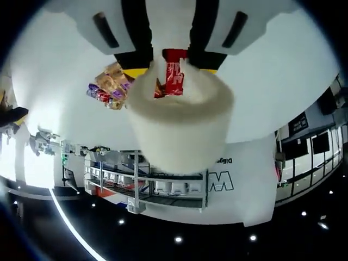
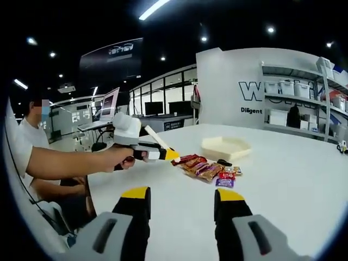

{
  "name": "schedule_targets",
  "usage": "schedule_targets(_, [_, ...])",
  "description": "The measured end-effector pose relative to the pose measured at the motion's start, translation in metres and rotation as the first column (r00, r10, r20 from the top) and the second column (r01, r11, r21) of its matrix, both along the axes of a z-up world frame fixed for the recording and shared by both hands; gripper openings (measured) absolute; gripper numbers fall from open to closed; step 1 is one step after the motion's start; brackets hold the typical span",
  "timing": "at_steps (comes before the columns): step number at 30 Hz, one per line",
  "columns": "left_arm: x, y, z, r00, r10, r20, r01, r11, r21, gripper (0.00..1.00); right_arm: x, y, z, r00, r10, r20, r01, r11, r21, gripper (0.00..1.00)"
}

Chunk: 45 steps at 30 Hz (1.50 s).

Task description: Place the target food into the container with the food tongs after gripping and lifting it, then release it inside without dropping or visibly crushing the food.

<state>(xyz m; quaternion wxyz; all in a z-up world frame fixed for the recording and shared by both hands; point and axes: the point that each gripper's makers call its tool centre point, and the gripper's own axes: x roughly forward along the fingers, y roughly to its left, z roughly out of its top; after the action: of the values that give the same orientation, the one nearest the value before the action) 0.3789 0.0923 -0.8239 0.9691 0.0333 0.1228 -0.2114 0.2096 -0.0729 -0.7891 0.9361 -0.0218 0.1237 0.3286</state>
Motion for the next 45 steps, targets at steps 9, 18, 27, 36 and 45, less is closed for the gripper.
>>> schedule_targets(9, [0.021, -0.014, 0.006, 0.998, -0.058, 0.006, 0.057, 0.997, 0.055, 0.25, 0.001, 0.003, -0.004, 1.000, 0.002, -0.007, -0.002, 1.000, -0.020, 0.40])
schedule_targets(18, [0.031, -0.014, -0.007, 0.998, -0.054, -0.022, 0.056, 0.996, 0.066, 0.26, 0.005, -0.006, -0.005, 1.000, -0.018, -0.012, 0.018, 1.000, -0.020, 0.39])
schedule_targets(27, [0.037, -0.007, -0.008, 0.999, -0.040, -0.024, 0.042, 0.996, 0.077, 0.27, 0.007, -0.006, -0.006, 1.000, -0.014, -0.013, 0.014, 0.999, -0.033, 0.39])
schedule_targets(36, [0.038, -0.011, -0.015, 0.997, -0.057, -0.049, 0.061, 0.995, 0.081, 0.27, 0.007, -0.005, -0.006, 1.000, -0.011, -0.009, 0.010, 0.999, -0.040, 0.38])
schedule_targets(45, [0.039, -0.013, -0.021, 0.995, -0.075, -0.071, 0.080, 0.994, 0.072, 0.23, 0.007, -0.006, -0.009, 1.000, -0.018, -0.015, 0.017, 0.999, -0.039, 0.37])
